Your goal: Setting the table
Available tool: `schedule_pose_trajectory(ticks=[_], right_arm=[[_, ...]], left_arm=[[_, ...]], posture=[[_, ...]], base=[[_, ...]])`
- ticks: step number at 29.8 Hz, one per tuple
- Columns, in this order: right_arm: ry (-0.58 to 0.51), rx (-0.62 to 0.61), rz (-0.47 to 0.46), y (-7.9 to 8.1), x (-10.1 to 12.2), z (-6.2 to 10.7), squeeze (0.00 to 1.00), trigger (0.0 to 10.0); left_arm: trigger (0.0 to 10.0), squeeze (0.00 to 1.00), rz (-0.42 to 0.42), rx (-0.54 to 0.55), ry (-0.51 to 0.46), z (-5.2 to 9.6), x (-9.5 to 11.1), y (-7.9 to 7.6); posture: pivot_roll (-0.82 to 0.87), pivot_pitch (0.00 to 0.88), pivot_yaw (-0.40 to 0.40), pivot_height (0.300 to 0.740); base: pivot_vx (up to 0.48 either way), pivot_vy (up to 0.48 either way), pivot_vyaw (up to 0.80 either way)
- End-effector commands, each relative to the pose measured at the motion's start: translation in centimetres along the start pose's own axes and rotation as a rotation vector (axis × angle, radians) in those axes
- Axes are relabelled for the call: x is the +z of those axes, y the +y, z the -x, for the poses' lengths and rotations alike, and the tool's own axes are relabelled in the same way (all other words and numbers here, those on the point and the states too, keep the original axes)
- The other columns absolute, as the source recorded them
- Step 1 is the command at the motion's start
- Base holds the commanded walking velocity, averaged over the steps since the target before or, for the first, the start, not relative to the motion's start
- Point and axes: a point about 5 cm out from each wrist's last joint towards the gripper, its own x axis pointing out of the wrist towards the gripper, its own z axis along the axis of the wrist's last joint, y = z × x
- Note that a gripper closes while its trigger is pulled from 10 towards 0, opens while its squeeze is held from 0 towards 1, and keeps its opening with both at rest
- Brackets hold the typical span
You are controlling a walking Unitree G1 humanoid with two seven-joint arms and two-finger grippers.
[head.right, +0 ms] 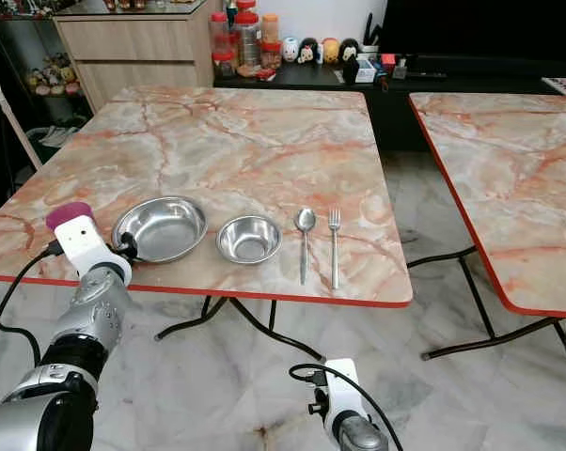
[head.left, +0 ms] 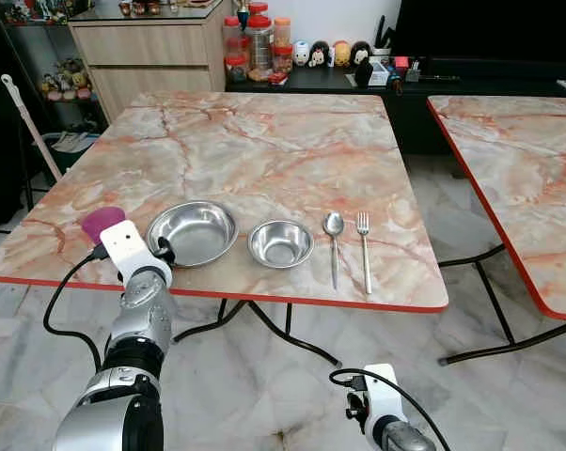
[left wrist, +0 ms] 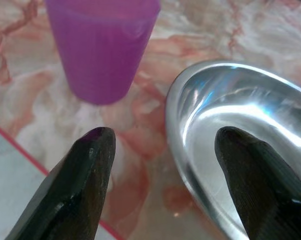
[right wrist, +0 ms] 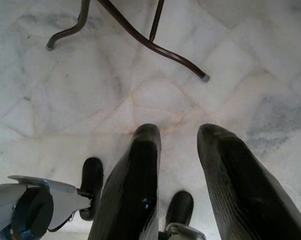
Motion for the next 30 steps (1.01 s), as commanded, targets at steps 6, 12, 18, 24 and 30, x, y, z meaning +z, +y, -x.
schedule_pose_trajectory(ticks=[6,12,18,24,30], right_arm=[[-0.002,-0.008,-0.016,-0.1,0.1,0.0,0.0,10.0],[-0.002,-0.007,-0.021,-0.1,0.0,0.0,0.0,10.0],[-0.002,-0.007,-0.022,-0.1,0.1,0.0,0.0,10.0],[-0.004,-0.006,-0.023,-0.1,0.2,0.0,0.0,10.0],[-0.004,-0.006,-0.026,0.0,0.1,0.0,0.0,10.0]], left_arm=[[10.0,0.0,0.103,-0.033,0.069,-0.1,-0.1,-0.7],[10.0,0.0,0.105,-0.04,0.074,-0.1,-0.1,-0.7],[10.0,0.0,0.115,-0.048,0.077,-0.2,0.1,-0.8],[10.0,0.0,0.112,-0.082,0.106,-0.1,-0.1,-1.3],[2.8,0.0,0.109,-0.149,0.14,0.1,-0.6,-2.2]], posture=[[0.08,0.0,0.032,0.74],[0.08,0.0,0.032,0.74],[0.08,0.0,0.032,0.74],[0.08,0.0,0.034,0.74],[0.08,0.0,0.037,0.74]], base=[[0.0,0.0,0.0],[0.0,0.0,0.0],[0.0,0.0,0.0],[0.0,0.0,0.0],[0.0,0.0,0.0]])
